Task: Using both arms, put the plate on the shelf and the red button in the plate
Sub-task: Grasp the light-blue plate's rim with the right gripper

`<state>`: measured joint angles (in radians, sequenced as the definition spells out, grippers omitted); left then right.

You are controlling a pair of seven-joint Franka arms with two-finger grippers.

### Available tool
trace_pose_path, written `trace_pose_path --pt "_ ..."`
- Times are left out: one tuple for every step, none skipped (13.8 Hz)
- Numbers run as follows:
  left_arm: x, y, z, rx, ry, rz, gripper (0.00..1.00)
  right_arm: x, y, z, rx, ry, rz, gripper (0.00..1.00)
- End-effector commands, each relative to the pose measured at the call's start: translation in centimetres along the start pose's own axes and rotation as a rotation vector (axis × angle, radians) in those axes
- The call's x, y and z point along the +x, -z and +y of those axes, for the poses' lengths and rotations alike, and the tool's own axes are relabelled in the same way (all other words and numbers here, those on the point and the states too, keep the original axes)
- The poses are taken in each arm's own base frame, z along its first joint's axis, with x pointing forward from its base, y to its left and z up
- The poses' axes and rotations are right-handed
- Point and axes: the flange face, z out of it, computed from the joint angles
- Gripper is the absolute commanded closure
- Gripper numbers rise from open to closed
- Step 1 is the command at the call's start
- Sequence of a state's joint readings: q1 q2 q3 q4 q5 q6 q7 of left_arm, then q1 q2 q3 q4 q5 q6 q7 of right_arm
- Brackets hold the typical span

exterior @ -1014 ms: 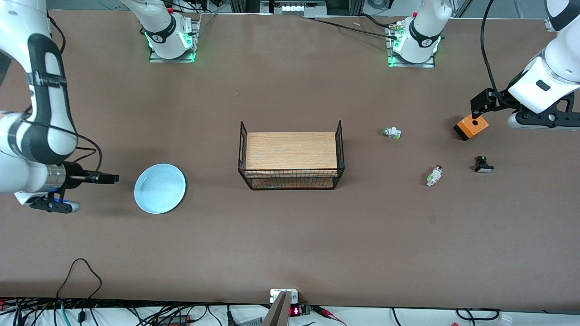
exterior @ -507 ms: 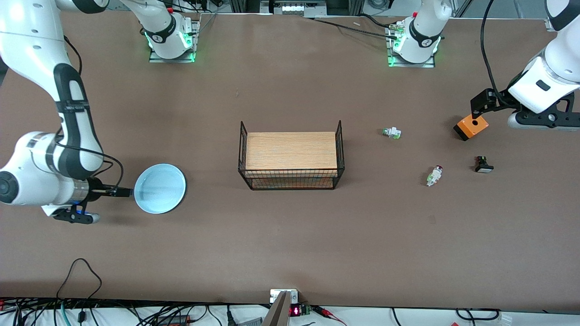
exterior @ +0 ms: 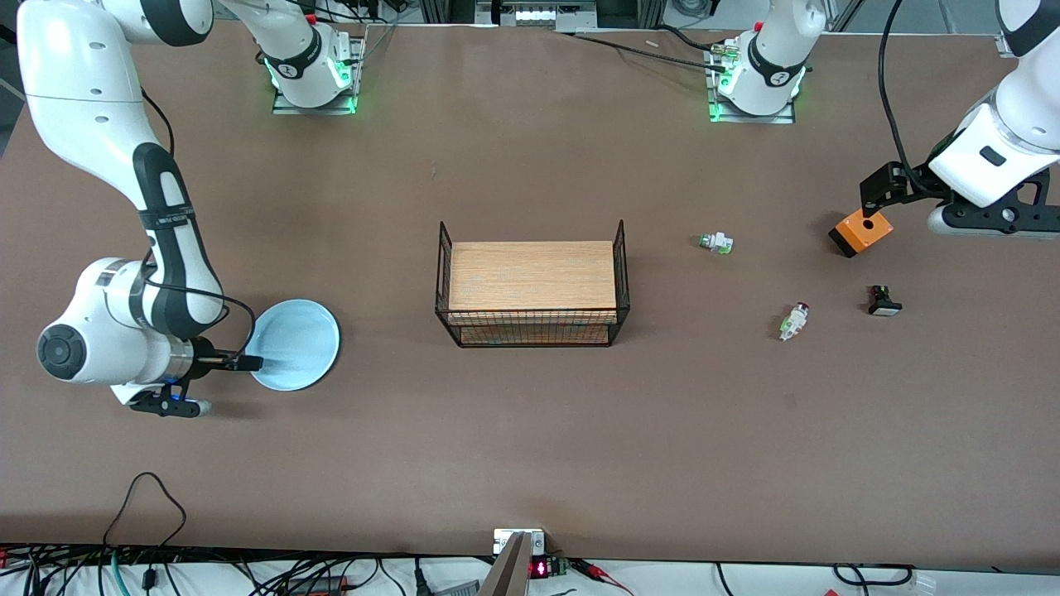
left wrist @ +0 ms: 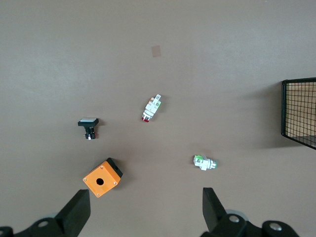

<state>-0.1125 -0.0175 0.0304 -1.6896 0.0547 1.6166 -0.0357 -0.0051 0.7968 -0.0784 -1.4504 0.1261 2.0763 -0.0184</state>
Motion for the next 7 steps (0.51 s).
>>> trace_pose_path --pt "0.0 0.6 -0.2 -0.013 -0.015 -0.005 0.00 0.3 -0.2 -0.1 -0.004 0.018 0.005 0.09" --pt "0.0 0.6 -0.2 -0.013 -0.015 -0.005 0.00 0.3 -0.3 -0.1 -0.006 0.018 0.005 0.15" --pt "0.0 0.6 -0.2 -0.013 -0.015 -0.005 0.00 0.3 -0.3 -0.1 -0.007 0.021 0.003 0.23" --pt "0.0 0.6 -0.2 -0.013 -0.015 -0.005 0.00 0.2 -0.5 -0.2 -0.010 0.025 -0.003 0.30" --pt "0.0 0.6 -0.2 -0.013 -0.015 -0.005 0.00 0.0 -1.1 -0.1 -0.013 0.031 -0.018 0.36" --pt "0.0 0.6 -0.2 -0.013 -0.015 -0.005 0.00 -0.1 -1.3 -0.1 -0.013 0.051 -0.023 0.41" --pt "0.0 0.6 -0.2 -0.013 -0.015 -0.005 0.00 0.0 -1.4 -0.1 -0.013 0.059 -0.019 0.43"
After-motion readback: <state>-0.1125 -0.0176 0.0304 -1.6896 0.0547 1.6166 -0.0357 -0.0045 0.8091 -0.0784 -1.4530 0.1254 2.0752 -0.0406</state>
